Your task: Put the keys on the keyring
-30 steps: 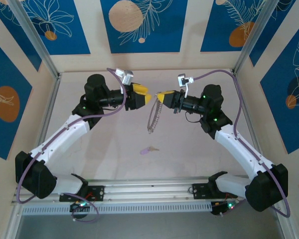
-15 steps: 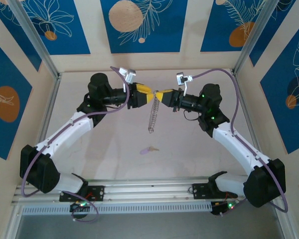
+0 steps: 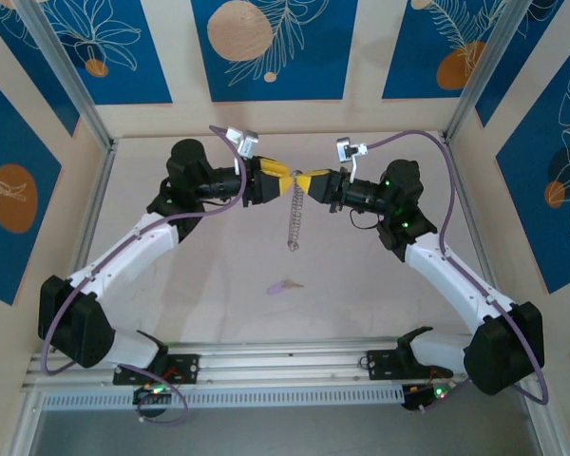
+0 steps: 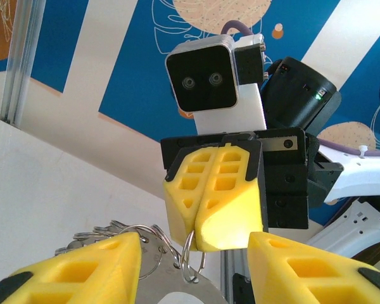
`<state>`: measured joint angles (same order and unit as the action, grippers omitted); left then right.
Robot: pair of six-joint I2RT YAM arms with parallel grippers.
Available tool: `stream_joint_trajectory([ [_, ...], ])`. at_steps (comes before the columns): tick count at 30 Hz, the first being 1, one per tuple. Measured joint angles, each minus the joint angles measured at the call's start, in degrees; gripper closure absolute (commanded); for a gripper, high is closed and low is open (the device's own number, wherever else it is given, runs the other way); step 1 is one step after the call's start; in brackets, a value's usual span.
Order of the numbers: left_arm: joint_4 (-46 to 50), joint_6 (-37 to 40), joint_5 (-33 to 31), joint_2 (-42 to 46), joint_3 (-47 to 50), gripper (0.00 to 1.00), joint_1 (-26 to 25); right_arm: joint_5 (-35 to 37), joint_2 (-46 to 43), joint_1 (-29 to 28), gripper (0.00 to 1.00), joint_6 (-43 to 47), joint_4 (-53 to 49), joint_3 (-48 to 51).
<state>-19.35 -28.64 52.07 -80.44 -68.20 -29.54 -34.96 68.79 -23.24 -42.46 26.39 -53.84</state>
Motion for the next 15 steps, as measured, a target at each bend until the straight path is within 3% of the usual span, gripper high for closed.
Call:
stream_joint_trajectory([
  [15,-1.33,-1.51,0.04,-0.44,0.0,0.55,-0.02,0.0,0.0,0.0,1.0,0.0,0.0,0.0],
])
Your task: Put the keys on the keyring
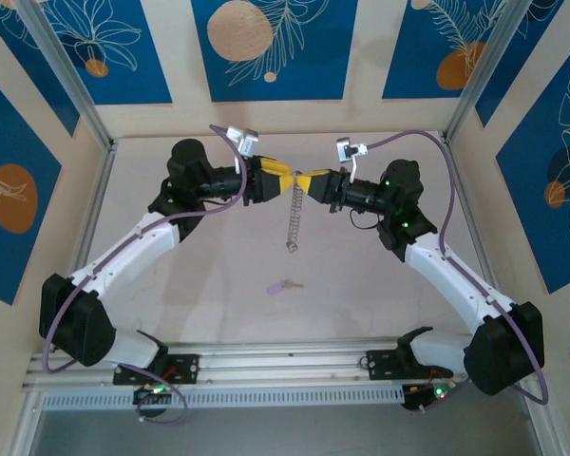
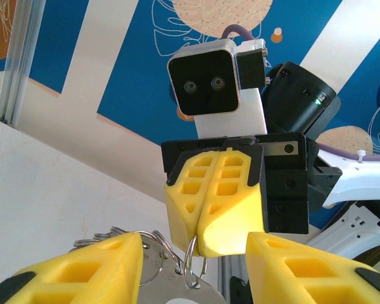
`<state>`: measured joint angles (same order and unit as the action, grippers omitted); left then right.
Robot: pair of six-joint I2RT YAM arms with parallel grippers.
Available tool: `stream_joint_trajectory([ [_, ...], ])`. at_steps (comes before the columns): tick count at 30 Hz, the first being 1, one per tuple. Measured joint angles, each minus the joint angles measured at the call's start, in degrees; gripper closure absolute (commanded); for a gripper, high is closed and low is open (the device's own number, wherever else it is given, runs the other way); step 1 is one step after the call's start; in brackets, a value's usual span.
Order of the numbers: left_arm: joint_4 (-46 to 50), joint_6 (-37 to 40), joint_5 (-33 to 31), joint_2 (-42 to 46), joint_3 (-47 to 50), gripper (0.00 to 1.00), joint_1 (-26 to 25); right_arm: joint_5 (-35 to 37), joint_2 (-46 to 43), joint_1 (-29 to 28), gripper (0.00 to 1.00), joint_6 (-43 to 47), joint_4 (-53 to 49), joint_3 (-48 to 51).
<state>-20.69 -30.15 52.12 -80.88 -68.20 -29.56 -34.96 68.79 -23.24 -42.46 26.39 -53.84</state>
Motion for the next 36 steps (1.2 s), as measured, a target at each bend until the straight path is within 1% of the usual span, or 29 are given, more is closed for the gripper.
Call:
stream_joint_trajectory([
  [11,-1.18,-0.9,0.39,-0.81,0.15,0.56,0.02,0.0,0.0,0.07,1.0,-0.61,0.17,0.0],
  [21,-3.65,-2.67,1.42,-1.2,0.63,0.69,0.0,-0.2,0.0,0.39,1.0,-1.46,1.31,0.0],
  [28,-5.75,-3.91,2.58,-1.92,0.79,0.71,-0.37,-0.2,0.0,0.39,1.0,-1.51,1.51,0.02],
  [32,-6.93,-4.42,3.48,-2.19,0.98,0.81,-0.7,-0.2,0.0,0.44,1.0,-1.51,1.51,0.02],
  [36,-7.45,-4.72,3.61,-2.23,1.29,0.83,-0.81,-0.61,0.0,0.55,1.0,-1.53,1.77,0.15],
])
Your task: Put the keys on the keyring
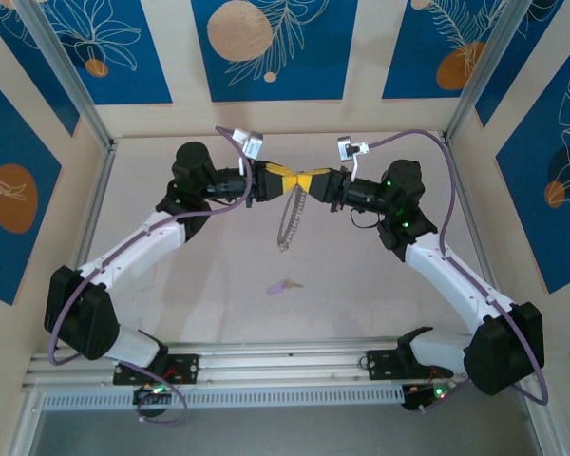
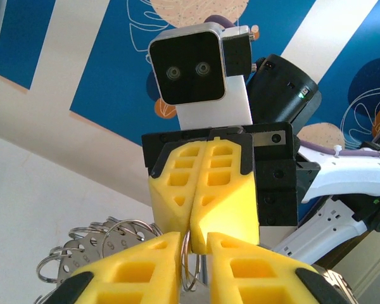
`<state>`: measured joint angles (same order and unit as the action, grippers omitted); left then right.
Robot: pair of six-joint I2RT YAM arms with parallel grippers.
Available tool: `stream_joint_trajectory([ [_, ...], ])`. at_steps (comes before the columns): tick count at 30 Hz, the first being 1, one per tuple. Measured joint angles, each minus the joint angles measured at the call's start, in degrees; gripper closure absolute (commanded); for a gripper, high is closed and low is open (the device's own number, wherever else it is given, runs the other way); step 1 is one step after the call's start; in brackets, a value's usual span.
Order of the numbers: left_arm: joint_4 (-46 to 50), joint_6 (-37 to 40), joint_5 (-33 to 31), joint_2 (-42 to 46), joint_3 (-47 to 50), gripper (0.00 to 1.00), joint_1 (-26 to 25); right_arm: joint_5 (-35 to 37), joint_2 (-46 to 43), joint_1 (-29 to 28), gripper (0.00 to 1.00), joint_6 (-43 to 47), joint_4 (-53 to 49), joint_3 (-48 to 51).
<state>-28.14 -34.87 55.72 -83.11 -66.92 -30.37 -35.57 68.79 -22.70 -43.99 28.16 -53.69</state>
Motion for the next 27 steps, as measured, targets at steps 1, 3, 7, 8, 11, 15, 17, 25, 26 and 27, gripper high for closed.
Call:
stream_joint_trajectory([
  [1,-0.07,-0.13,0.02,0.0,0.04,0.83,-0.02,-0.02,0.0,0.04,1.0,-0.02,0.2,0.15],
  [3,-0.24,-0.22,0.0,-0.02,0.26,0.83,-0.04,-0.07,0.0,0.13,1.0,-0.17,0.33,0.24],
  [7,-1.01,-0.61,0.02,0.0,0.57,0.83,-0.04,-0.35,0.0,0.37,1.0,-0.2,0.87,0.59],
  [8,-1.07,-0.66,0.02,-0.02,0.68,0.86,-0.04,-0.42,0.0,0.44,1.0,-0.2,0.94,0.68],
  [11,-1.29,-0.9,-0.07,-0.02,1.03,0.99,-0.02,-0.74,-0.07,0.55,1.0,-0.39,1.05,0.83],
  [15,-1.46,-1.09,-0.2,-0.04,1.09,1.0,-0.04,-0.87,-0.11,0.7,1.0,-0.59,1.09,0.9],
  [17,-1.46,-1.09,-0.22,-0.07,1.09,1.0,-0.04,-0.87,-0.11,0.72,1.0,-0.61,1.07,0.9],
  [25,-0.28,0.28,0.24,-0.07,1.09,1.0,-0.2,0.26,-0.9,2.51,0.58,-1.22,-0.52,0.92],
  [26,0.61,1.03,0.26,-0.04,1.07,1.0,-0.2,0.66,-1.55,3.34,0.57,-1.22,-1.2,0.94],
  [27,1.9,1.97,0.28,0.0,0.98,1.0,-0.2,0.81,-2.36,4.04,0.57,-1.18,-2.03,0.94],
])
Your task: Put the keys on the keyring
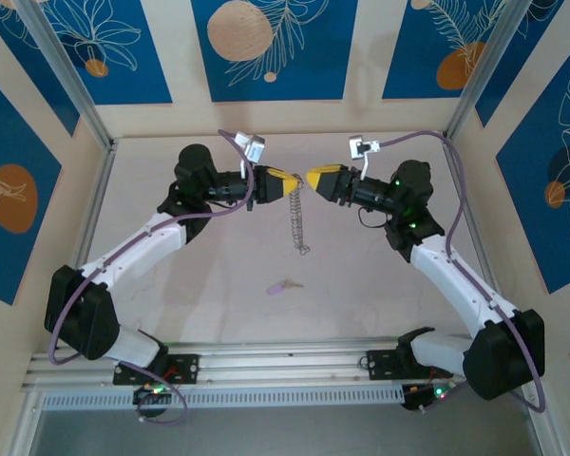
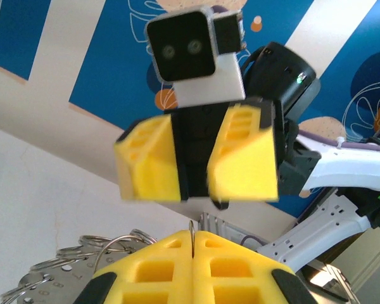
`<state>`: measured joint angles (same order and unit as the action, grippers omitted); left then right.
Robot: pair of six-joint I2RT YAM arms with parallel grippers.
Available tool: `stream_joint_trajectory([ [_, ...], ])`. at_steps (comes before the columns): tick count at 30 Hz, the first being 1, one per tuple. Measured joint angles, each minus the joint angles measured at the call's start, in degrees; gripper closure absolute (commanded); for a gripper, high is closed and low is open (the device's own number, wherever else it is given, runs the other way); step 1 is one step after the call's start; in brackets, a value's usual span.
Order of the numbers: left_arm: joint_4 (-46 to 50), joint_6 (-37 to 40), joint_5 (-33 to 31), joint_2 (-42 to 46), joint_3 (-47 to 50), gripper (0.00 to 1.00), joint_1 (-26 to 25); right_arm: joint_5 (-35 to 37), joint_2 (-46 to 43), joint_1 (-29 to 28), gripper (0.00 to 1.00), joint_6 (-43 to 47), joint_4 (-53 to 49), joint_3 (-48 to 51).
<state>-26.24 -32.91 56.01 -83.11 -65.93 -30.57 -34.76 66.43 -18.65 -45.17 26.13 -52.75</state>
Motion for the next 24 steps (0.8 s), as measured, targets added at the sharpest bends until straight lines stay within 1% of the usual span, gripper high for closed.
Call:
stream_joint_trajectory([
  [3,4.37,3.32,0.24,0.13,-0.57,1.0,0.0,0.09,-2.71,1.95,0.57,0.44,-2.12,0.0],
  [7,11.41,8.63,0.96,0.24,-3.13,1.0,0.0,-0.57,-4.9,2.93,0.57,1.75,-4.35,0.0],
  [15,23.74,19.23,3.41,1.03,-9.99,1.0,0.0,-6.08,-3.45,3.04,0.6,6.43,-10.19,-2.49],
  [20,28.72,23.5,4.7,1.03,-12.7,1.0,0.0,-8.66,-3.19,2.95,0.63,8.57,-11.23,-3.41],
  [24,30.56,25.03,5.55,0.96,-13.75,1.0,0.0,-10.03,-2.43,2.16,0.64,9.46,-11.21,-4.0],
])
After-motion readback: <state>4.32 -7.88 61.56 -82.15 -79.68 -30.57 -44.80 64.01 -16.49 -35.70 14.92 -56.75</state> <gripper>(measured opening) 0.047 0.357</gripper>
